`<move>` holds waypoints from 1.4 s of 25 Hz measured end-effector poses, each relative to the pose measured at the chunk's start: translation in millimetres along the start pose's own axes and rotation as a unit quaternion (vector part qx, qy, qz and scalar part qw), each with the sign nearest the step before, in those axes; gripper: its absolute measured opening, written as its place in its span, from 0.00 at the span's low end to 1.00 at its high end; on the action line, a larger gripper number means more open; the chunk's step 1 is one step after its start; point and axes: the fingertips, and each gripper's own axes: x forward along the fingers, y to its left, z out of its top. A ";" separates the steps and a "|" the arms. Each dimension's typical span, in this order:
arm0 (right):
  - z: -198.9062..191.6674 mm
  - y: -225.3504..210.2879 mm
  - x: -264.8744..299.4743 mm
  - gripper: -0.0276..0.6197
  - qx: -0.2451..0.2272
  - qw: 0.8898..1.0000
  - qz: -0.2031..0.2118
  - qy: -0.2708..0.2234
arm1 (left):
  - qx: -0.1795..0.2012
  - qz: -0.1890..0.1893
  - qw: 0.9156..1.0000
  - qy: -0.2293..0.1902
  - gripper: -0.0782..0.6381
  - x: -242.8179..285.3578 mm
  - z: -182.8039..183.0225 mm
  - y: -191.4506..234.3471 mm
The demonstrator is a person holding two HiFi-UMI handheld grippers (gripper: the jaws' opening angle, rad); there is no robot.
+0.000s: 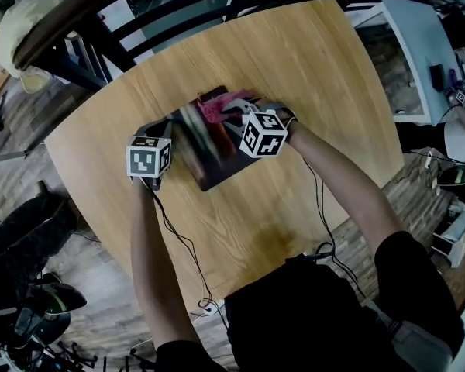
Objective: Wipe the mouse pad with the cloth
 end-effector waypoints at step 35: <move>-25.6 156.0 -52.1 0.13 0.019 0.999 0.046 -0.002 | -0.025 0.044 0.999 0.000 0.14 -2.9 -5.9 0.6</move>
